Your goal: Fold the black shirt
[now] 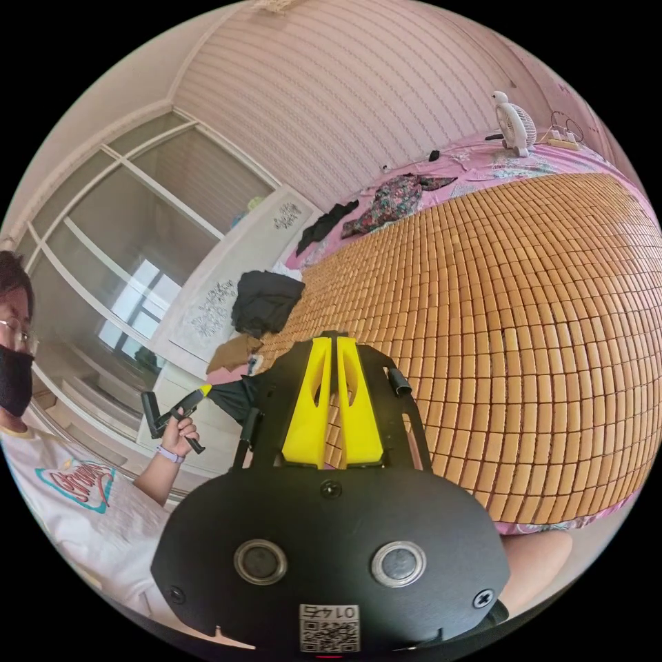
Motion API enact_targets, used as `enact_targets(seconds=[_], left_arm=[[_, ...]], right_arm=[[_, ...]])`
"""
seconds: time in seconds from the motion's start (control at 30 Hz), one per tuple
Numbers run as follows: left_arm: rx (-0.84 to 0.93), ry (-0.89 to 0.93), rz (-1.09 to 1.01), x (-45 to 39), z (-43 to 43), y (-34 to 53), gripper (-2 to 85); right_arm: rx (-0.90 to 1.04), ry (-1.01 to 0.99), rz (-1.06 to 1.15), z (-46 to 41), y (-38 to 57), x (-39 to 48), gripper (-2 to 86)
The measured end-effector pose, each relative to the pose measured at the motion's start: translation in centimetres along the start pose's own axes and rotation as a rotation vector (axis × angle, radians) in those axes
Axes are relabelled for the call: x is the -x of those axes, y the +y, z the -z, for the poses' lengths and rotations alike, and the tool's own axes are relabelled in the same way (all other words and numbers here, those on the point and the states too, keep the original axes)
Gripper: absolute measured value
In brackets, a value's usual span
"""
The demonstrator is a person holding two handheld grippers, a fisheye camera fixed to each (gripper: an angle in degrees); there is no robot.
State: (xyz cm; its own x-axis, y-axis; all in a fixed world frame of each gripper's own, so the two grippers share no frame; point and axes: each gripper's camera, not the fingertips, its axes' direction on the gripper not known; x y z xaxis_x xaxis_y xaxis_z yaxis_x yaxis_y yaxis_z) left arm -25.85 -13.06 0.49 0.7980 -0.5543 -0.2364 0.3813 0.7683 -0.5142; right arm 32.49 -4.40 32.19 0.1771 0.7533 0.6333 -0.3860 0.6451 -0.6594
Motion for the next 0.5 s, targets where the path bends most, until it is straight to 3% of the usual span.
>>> enact_targets(seconds=[0.13,0.33,0.43,0.5], left_arm=[[-0.15,0.033,-0.13,-4.4,5.7,-4.3,-0.7],[-0.527,0.152,-0.318,-14.9,18.2,-8.9,-0.7],[-0.667,0.236,-0.371,-19.5,23.9,-9.1,-0.7],[-0.698,0.181,-0.429,-23.1,26.5,-8.6,-0.7]], right_arm=[[-0.158,-0.116,0.187,9.3,-3.8,6.5,0.7],[-0.46,-0.201,0.55,24.6,-8.1,19.7,0.7],[-0.548,-0.162,0.671,30.8,-8.8,25.2,0.6],[-0.563,-0.095,0.708,33.2,-8.7,27.7,0.6]])
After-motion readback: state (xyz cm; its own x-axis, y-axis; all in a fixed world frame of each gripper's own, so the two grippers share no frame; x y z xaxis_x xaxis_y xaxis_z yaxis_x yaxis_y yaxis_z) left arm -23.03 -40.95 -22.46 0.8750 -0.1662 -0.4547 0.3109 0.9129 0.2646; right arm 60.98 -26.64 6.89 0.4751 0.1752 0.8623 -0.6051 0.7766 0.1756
